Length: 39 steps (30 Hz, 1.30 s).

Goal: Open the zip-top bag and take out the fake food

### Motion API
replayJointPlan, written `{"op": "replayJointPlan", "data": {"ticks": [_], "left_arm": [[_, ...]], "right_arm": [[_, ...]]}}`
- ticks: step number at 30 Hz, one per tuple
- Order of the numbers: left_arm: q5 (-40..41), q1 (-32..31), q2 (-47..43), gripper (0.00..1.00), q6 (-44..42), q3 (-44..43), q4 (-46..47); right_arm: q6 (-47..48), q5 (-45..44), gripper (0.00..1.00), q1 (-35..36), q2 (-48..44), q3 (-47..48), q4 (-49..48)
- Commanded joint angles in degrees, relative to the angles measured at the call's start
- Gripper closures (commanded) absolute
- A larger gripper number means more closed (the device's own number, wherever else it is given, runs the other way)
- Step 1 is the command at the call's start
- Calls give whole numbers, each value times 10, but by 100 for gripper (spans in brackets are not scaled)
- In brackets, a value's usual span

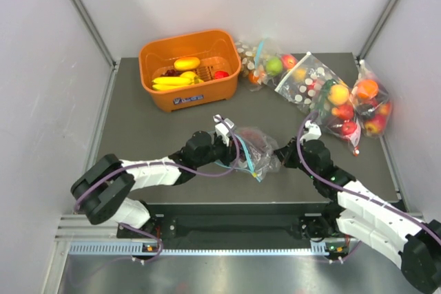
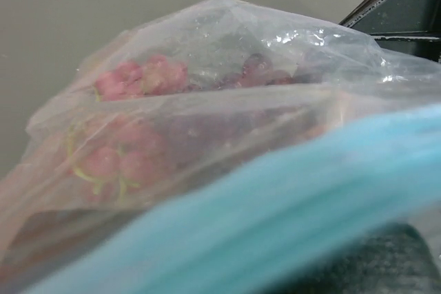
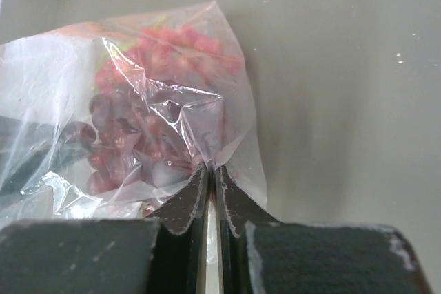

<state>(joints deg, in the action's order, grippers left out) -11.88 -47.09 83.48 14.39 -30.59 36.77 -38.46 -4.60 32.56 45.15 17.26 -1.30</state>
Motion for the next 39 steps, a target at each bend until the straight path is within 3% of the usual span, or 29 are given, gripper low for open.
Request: {"op": "replayJointPlan", "data": {"ticks": [1, 4, 7, 11, 14, 30, 34, 37, 38, 39], "left_arm": [[38, 7, -49, 100, -15, 7, -33], [32, 7, -48, 100, -14, 5, -36], [31, 7, -43, 100, -11, 4, -40], [35, 7, -51, 100, -12, 7, -45], [41, 7, -62, 100, -10, 6, -61], [53, 7, -242, 100, 2, 27, -176], [69, 7, -261, 100, -1, 24, -201], [79, 7, -252, 100, -2, 18, -211], [79, 7, -250, 100, 0, 15, -214], [79, 7, -243, 100, 2, 8, -220]], "right_arm": [[2, -31, 97, -14, -13, 6, -1], [1, -18, 91, -14, -13, 4, -10], [0, -2, 96, -14, -15, 1, -21], [0, 9, 90, -15, -16, 0, -26], [3, 8, 100, -17, -14, -2, -28], [11, -8, 100, -26, 17, -18, -51], [36, 24, 100, -27, -1, -25, -77], [71, 106, 56, -26, -10, -23, -97], [80, 144, 27, -26, -11, -21, -99], [89, 159, 19, -26, -14, -21, -100]]}}
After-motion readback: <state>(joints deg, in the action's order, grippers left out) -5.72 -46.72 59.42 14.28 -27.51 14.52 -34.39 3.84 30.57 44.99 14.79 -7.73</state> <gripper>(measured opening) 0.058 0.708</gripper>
